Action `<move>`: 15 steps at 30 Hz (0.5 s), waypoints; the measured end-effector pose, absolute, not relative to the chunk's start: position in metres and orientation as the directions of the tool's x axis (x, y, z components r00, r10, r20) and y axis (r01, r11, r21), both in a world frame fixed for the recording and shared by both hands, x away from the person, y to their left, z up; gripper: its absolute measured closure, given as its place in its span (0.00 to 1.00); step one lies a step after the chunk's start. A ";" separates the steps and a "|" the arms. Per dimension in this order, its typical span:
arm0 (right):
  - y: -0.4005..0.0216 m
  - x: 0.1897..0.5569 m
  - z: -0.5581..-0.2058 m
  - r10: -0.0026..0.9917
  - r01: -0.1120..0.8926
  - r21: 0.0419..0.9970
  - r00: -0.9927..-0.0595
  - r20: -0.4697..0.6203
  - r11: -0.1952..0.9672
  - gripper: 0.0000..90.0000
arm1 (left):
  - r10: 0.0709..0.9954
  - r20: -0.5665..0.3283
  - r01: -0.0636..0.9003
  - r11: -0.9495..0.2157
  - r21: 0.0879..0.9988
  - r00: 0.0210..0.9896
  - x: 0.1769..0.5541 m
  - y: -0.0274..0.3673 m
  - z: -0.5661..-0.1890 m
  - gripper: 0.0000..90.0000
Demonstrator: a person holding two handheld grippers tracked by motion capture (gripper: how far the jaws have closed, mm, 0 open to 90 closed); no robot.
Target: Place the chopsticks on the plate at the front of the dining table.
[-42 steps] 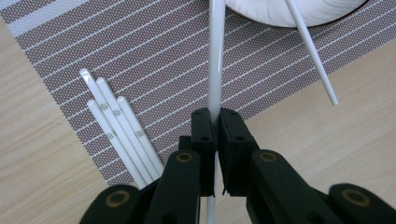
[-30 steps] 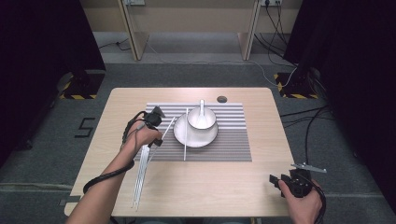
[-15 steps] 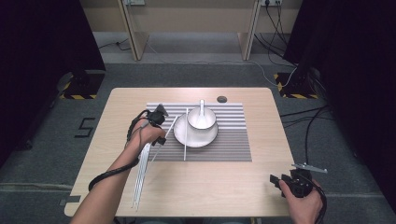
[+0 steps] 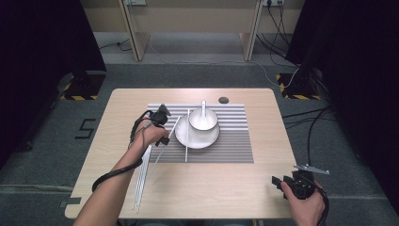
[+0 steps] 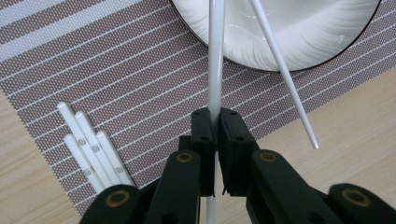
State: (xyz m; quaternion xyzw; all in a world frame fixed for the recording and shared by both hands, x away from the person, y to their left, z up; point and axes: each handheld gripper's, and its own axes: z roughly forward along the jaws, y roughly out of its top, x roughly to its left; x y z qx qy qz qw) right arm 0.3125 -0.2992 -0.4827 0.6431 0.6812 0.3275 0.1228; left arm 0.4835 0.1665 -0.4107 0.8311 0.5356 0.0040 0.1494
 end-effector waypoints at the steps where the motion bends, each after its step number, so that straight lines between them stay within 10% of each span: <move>1: -0.299 0.312 -0.483 0.957 0.795 0.606 -0.144 0.253 -0.040 0.51 | 0.892 -0.153 0.889 -0.382 0.253 0.426 0.483 0.166 -0.411 0.94; 15: -0.299 0.313 -0.483 0.957 0.795 0.606 -0.145 0.253 -0.040 0.51 | 0.893 -0.177 0.895 -0.362 0.262 0.413 0.487 0.164 -0.413 0.94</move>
